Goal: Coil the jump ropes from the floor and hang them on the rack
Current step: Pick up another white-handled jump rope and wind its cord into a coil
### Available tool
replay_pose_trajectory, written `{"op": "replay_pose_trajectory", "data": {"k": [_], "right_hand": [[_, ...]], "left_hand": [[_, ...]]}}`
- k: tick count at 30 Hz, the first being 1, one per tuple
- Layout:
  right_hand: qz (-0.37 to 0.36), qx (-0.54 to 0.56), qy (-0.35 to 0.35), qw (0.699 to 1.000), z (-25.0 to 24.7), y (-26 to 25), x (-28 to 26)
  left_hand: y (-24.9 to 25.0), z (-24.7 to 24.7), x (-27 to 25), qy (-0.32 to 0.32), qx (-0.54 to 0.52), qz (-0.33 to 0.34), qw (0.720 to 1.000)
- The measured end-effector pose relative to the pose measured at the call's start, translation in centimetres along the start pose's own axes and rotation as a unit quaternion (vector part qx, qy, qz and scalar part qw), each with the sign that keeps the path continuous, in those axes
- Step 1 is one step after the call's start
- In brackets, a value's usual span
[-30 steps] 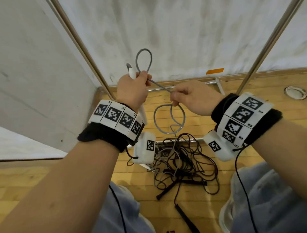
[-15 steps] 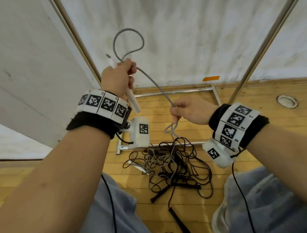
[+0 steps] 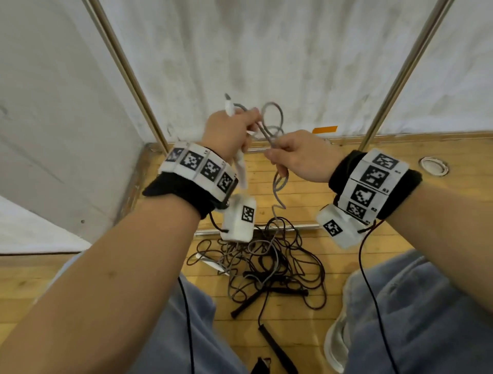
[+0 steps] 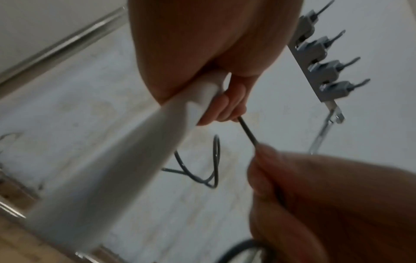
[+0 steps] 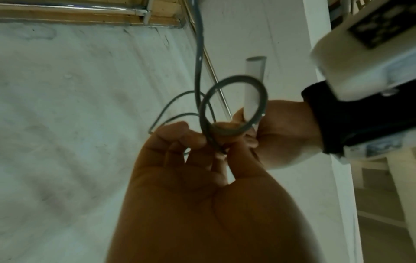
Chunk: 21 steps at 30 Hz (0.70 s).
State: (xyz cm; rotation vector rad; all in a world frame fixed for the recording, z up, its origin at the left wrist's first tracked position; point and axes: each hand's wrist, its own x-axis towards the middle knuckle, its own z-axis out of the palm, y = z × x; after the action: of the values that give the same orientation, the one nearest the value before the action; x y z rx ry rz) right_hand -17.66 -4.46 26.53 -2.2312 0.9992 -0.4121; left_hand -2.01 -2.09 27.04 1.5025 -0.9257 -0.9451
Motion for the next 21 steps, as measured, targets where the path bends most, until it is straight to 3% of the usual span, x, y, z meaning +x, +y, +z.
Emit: {"op": "replay_pose_trajectory", "data": {"k": [10,15,18,21], "right_hand": [[0.006,-0.016,-0.037,0.999,-1.5,-1.2,0.1],[0.038,-0.072,-0.119,0.990,-1.0,-1.0,0.6],[0.054,-0.071,-0.108,0.990,-0.9,-0.9,0.9],[0.054,-0.006,-0.075,0.996,-1.1,-1.1,0.9]], "left_hand": [[1.0,-1.6,-0.6,0.090,-0.057,0.051,0.993],[0.6,-2.8,-0.1,0.153,-0.046,0.046,0.986],[0.0,-3.9,1.0,0.208,-0.031,0.035,0.977],[-0.7,-4.5,1.6,0.167,-0.067,-0.002,0.984]]}}
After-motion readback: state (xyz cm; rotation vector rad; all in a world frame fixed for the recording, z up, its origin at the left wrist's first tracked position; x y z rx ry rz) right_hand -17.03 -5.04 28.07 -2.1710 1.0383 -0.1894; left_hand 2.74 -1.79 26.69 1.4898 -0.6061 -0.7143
